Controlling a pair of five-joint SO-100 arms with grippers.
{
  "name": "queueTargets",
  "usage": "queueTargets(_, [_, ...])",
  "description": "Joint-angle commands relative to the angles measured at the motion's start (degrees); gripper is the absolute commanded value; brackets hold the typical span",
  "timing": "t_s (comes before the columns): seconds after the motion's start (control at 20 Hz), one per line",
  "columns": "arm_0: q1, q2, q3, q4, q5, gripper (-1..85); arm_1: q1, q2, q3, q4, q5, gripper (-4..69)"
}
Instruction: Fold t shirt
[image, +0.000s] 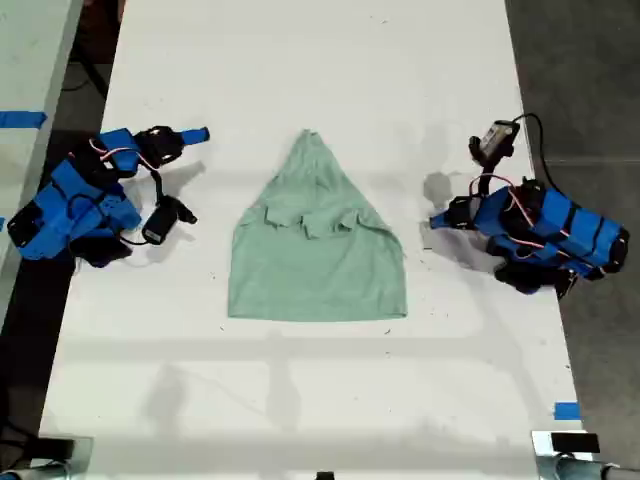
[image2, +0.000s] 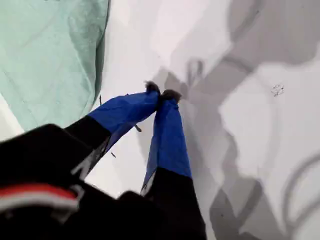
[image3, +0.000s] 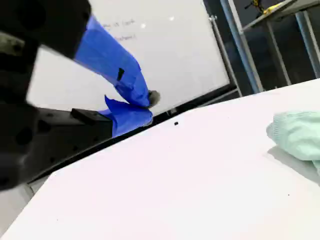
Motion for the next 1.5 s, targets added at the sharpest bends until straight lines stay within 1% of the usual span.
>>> queueTargets(0.0, [-0.6,0.4,1.9,-0.5,-1.0,-0.2,-9.8,-1.1,-6.1,2.5,15.3,3.4])
queueTargets(0.1, [-0.7,0.4,1.9,-0.6,-1.0,-0.2,-16.0,-5.8,-8.8,2.7,21.9,11.4])
queueTargets(0.2, [-0.7,0.4,1.9,-0.6,-1.0,-0.2,-21.5,-13.8,-13.8,1.8,26.6,14.7])
queueTargets(0.45, [-0.8,0.4,1.9,-0.6,-1.0,-0.2,-28.7,-45.0,-26.6,-6.2,29.7,15.7])
queueTargets(0.55, [-0.7,0.4,1.9,-0.6,-1.0,-0.2,-31.4,-54.8,-30.6,-7.7,31.0,15.4])
queueTargets(0.7, [-0.6,0.4,1.9,-0.6,-1.0,-0.2,-32.4,-62.8,-34.9,-9.1,31.0,15.3])
queueTargets(1.0, [-0.6,0.4,1.9,-0.6,-1.0,-0.2,-33.8,-79.9,-49.6,-9.0,28.8,15.1])
queueTargets(1.05, [-0.6,0.4,1.9,-0.6,-1.0,-0.2,-34.2,-82.8,-50.2,-10.5,29.0,15.2])
queueTargets(1.25, [-0.5,0.4,1.9,-0.5,-1.0,-0.2,-34.5,-88.9,-47.5,-20.0,29.3,15.0])
queueTargets(1.3, [-0.5,0.4,1.9,-0.5,-1.0,-0.2,-34.8,-90.0,-47.9,-20.9,29.2,15.0])
queueTargets(1.45, [-0.5,0.4,1.9,-0.6,-0.9,-0.2,-35.0,-93.5,-51.3,-20.9,28.0,14.4])
